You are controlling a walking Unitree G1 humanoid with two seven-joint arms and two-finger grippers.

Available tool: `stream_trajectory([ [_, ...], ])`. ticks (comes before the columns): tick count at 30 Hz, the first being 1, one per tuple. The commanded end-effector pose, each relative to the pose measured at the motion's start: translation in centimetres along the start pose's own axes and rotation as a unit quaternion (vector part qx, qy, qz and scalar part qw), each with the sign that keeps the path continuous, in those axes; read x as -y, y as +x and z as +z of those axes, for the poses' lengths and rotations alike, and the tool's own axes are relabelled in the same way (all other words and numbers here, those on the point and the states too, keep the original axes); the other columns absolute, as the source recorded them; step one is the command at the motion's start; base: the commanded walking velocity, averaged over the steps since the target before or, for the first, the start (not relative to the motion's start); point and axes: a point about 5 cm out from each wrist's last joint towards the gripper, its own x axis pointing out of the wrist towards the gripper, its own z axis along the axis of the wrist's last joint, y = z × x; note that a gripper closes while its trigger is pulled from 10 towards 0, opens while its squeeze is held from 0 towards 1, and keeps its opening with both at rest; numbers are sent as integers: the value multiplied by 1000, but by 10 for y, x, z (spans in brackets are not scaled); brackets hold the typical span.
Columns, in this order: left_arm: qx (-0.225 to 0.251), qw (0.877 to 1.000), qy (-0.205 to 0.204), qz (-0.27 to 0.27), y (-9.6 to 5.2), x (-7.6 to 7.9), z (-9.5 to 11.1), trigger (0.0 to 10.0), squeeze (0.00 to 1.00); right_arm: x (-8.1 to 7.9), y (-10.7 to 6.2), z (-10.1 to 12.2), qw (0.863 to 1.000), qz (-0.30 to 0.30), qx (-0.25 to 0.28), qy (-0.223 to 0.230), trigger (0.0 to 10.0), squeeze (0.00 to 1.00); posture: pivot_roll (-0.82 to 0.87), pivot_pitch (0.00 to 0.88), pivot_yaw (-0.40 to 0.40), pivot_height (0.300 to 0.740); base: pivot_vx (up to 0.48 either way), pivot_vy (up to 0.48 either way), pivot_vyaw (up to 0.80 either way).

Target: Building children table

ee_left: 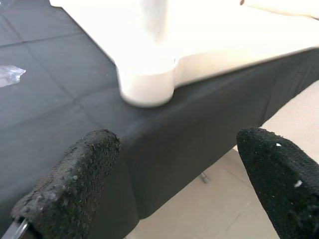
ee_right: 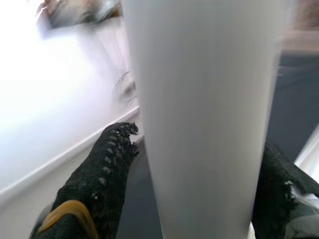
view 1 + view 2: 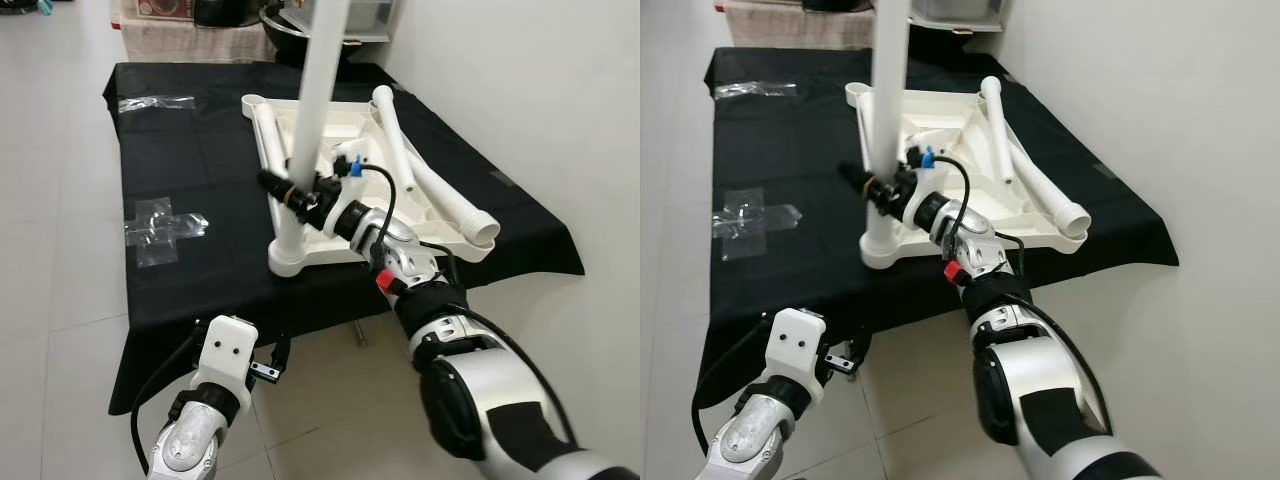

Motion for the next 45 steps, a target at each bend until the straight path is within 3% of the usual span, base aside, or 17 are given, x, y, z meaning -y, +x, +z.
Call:
stream_trajectory([
  [1, -8, 1000, -2, -2, -1, 2, -4, 10000, 0, -18, 7, -18, 995, 90, -51, -2, 10000, 0, 138, 97, -177, 740, 0, 0, 0],
  [6, -9, 1000, -2, -3, -2, 3, -4, 10000, 0, -31, 18, -20, 983, 160, -85, -20, 10000, 0, 139, 92, -185, 740, 0, 0, 0],
  [11, -8, 1000, -4, -2, -2, 4, -4, 10000, 0, -34, 32, -13, 987, 132, -82, -31, 10000, 0, 137, 89, -188, 740, 0, 0, 0],
  [12, -8, 1000, -4, -2, -2, 4, -4, 10000, 0, -33, 37, -8, 992, 104, -68, -32, 1490, 0, 139, 88, -190, 740, 0, 0, 0],
  [13, -9, 1000, -5, -2, -2, 5, -4, 10000, 0, -32, 42, -3, 996, 70, -51, -30, 0, 0, 139, 85, -191, 740, 0, 0, 0],
  [20, -9, 1000, -7, -3, -3, 6, -5, 10000, 0, -21, 47, 6, 998, -60, -20, -31, 0, 0, 138, 77, -192, 740, 0, 0, 0],
  [24, -10, 1000, -8, -4, -3, 6, -5, 10000, 0, -6, 44, 8, 975, -223, -1, -20, 0, 0, 130, 80, -188, 740, 0, 0, 0],
  [28, -9, 1000, -7, -4, -2, 5, -5, 10000, 0, 6, 32, 0, 919, -393, -14, -14, 0, 0, 128, 86, -182, 740, 0, 0, 0],
  [30, -9, 1000, -6, -4, -2, 5, -4, 10000, 0, 7, 31, -3, 907, -420, -17, -7, 0, 0, 128, 86, -182, 740, 0, 0, 0],
  [31, -10, 1000, -6, -4, -2, 5, -4, 10000, 0, 9, 25, -6, 883, -469, -19, 3, 0, 0, 128, 86, -182, 740, 0, 0, 0],
  [32, -10, 1000, -6, -4, -2, 5, -4, 10000, 0, 9, 25, -6, 883, -469, -19, 3, 0, 0, 128, 86, -182, 740, 0, 0, 0],
  [33, -9, 1000, -5, -4, -2, 5, -4, 10000, 0, 9, 21, -10, 854, -519, -20, 16, 0, 0, 128, 87, -181, 740, 0, 0, 0],
  [36, -9, 1000, -4, -4, -1, 5, -4, 10000, 0, 4, 20, -14, 825, -563, -14, 35, 0, 0, 127, 92, -177, 740, 0, 0, 0],
  [37, -9, 1000, -4, -4, -1, 5, -4, 10000, 0, 0, 25, -12, 831, -555, -6, 38, 10000, 0, 127, 92, -177, 740, 0, 0, 0],
  [41, -8, 1000, -4, -4, -1, 4, -3, 10000, 0, -5, 32, -9, 848, -527, 19, 54, 10000, 0, 127, 95, -177, 740, 0, 0, 0],
  [42, -9, 1000, -4, -4, -1, 3, -3, 10000, 0, -5, 32, -5, 860, -506, 45, 48, 10000, 1000, 122, 97, -175, 740, 0, 0, 0],
  [45, -9, 1000, -5, -4, -1, 3, -3, 10000, 0, -3, 29, -3, 865, -499, 52, 36, 10000, 1000, 123, 97, -174, 740, 0, 0, 0],
])
